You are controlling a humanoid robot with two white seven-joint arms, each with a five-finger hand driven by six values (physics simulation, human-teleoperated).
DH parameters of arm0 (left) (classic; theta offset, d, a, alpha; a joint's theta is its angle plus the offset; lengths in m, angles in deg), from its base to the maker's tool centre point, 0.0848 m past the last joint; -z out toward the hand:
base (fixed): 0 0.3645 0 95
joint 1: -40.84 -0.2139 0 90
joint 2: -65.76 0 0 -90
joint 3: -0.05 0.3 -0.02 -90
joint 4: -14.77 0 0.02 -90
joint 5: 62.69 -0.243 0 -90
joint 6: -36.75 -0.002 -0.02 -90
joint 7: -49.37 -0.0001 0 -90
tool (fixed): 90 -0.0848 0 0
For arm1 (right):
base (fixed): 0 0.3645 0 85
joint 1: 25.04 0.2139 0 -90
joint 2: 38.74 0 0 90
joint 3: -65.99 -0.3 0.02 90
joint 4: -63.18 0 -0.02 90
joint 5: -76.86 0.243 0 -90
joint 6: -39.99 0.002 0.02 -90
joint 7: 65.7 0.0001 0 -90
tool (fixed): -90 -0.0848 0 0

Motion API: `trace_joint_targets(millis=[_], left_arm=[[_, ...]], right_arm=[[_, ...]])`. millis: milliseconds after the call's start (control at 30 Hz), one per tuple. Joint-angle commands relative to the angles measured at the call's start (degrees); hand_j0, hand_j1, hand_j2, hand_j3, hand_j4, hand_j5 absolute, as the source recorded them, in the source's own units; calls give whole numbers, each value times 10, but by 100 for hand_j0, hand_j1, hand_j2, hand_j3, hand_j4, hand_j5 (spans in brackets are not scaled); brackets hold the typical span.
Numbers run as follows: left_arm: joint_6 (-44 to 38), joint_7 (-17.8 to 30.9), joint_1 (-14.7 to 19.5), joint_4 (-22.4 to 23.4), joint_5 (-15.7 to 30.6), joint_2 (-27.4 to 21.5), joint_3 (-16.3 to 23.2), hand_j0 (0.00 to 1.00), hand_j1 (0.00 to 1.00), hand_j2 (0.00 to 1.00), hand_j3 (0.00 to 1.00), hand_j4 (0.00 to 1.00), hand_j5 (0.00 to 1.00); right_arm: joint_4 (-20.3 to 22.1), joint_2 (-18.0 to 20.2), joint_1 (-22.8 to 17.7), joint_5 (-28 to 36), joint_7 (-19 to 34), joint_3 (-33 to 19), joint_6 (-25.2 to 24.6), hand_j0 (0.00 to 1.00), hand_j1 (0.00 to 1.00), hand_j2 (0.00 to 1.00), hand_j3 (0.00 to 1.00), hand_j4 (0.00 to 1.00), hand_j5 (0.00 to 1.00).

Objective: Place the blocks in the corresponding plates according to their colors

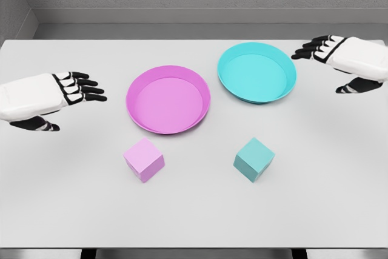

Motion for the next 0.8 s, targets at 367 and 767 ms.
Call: trace_joint_targets(millis=[367, 767], left_arm=[[0, 42, 36, -1, 9, 116, 99, 100, 100, 100, 100, 100, 100], [0, 41, 36, 0, 39, 125, 138, 100, 100, 100, 100, 100, 100]], right_arm=[[4, -37, -27, -17, 5, 4, -2, 100, 100, 100, 100, 100, 100], [58, -55, -36, -56, 17, 96, -2, 100, 100, 100, 100, 100, 100]])
